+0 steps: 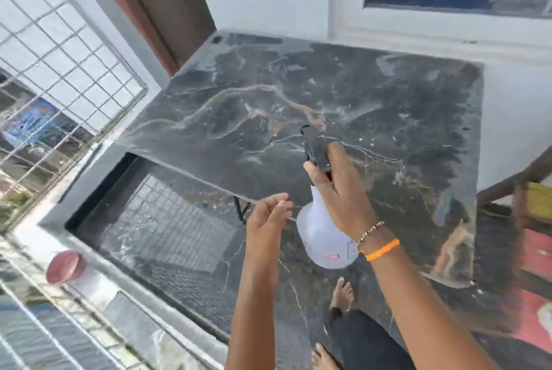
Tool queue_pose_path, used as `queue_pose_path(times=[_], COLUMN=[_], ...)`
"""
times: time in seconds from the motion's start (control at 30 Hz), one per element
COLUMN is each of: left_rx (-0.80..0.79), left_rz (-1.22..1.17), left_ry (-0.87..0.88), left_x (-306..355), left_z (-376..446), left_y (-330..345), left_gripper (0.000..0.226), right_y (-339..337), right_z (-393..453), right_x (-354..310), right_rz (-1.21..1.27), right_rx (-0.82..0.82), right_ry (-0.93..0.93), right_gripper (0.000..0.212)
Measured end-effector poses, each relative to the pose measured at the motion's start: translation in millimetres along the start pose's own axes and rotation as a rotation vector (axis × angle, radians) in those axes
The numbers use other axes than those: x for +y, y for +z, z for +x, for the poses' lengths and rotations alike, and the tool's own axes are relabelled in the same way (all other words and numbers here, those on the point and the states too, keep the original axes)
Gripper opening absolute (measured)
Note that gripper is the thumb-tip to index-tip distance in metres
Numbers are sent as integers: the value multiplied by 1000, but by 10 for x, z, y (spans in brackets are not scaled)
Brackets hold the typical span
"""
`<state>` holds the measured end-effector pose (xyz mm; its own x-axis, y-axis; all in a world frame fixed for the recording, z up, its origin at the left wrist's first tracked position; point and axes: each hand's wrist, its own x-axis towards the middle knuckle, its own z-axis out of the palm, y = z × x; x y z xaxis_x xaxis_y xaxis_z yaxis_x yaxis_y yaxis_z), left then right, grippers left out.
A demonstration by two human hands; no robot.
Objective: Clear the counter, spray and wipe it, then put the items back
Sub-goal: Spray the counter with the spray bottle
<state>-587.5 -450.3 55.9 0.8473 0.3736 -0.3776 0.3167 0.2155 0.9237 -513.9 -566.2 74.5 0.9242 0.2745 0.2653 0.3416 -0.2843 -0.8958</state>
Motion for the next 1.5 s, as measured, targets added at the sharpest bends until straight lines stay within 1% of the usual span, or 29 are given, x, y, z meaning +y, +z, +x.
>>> queue_pose_path(times=[0.07, 0.13, 0.27, 0.37, 0.5, 0.6, 0.7, 0.8, 0.9, 0.97, 1.03, 1.1, 1.27, 1.33, 1.43, 1.5], left_rx=[34, 61, 76, 59, 90, 96, 179, 267, 208, 150, 100, 63, -18, -50, -110, -139], left_rz=[-19, -23, 21, 22, -13, -22, 99, 330, 560, 617, 628, 621, 641, 638, 642, 640], left_ry=[1, 1, 4, -19, -4, -26, -34, 83, 150, 166, 182, 182, 122, 117, 114, 119], left_x=[64, 120, 269, 463, 693, 763, 769, 930, 1169, 1297, 1419, 1495, 1539, 1531, 1532, 1539], left_z=[189, 317, 819, 1229, 1796, 2118, 2443, 2965, 3530, 3871, 4183, 4443, 4891, 5013, 5165, 5244], left_y=[-213, -311, -533, -651, -810, -957, -1119, -1317, -1519, -1640, -1745, -1841, -1970, -1984, -1978, -1933], left_gripper=[14, 15, 14, 14, 15, 15, 16, 13, 11, 15, 15, 14, 14, 16, 22, 23], right_y=[293, 435, 757, 974, 1214, 1365, 1524, 1741, 2056, 2295, 2558, 2804, 3226, 3272, 3212, 3095], right_z=[229, 396, 897, 1240, 1623, 1847, 2071, 2475, 2922, 3265, 3658, 4032, 4693, 4872, 4995, 4967], right_x=[5, 52, 172, 296, 453, 550, 574, 525, 438, 416, 443, 493, 658, 707, 753, 792], right_rz=[-9, -8, 182, 269, 199, 157, 227, 293, 274, 243, 225, 210, 140, 115, 198, 336], right_rx=[-17, -55, -131, -106, -89, -90, -101, -78, 5, 58, 85, 94, 104, 137, 223, 284], right_ry=[9, 45, 173, 288, 371, 438, 456, 422, 382, 429, 503, 581, 612, 667, 741, 816], right_gripper=[23, 32, 35, 44, 62, 62, 57, 66, 54, 46, 39, 37, 47, 50, 40, 38])
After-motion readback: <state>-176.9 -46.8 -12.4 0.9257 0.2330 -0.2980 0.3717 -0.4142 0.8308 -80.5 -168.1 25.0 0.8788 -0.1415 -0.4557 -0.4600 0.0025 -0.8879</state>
